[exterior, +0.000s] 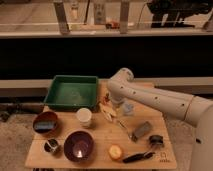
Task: Place banana in tray
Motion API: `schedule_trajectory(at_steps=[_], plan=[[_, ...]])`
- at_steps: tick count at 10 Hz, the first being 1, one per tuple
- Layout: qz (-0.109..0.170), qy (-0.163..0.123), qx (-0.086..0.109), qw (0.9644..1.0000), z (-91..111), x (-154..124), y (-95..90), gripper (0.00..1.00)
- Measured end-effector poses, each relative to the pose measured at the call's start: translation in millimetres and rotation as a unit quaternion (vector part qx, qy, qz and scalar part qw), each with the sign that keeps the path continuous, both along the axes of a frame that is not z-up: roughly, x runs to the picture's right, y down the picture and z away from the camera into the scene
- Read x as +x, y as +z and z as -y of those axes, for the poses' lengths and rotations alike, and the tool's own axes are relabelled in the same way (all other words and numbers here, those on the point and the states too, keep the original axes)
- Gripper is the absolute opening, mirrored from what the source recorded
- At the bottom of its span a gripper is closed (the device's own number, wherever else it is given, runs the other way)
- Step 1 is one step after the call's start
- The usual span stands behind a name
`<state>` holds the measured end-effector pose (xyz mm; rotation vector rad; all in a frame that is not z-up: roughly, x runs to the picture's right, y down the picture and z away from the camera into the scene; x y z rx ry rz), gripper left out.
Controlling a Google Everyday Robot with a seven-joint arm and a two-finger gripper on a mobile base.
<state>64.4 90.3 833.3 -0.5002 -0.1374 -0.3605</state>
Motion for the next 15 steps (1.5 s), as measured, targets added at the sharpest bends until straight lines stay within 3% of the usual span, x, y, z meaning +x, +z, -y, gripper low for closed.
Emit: schedule_trajectory(at_steps=[4, 8, 15], plan=[[0.008, -0.002, 0.01, 0.9999, 23.7, -12.6, -11.0, 0.77], [0.022, 0.002, 0.01, 0.9997, 15.9, -15.3, 14.2, 0.8], [0.044, 0.012, 0.012, 0.9989, 17.1, -16.6, 38.3, 0.8]])
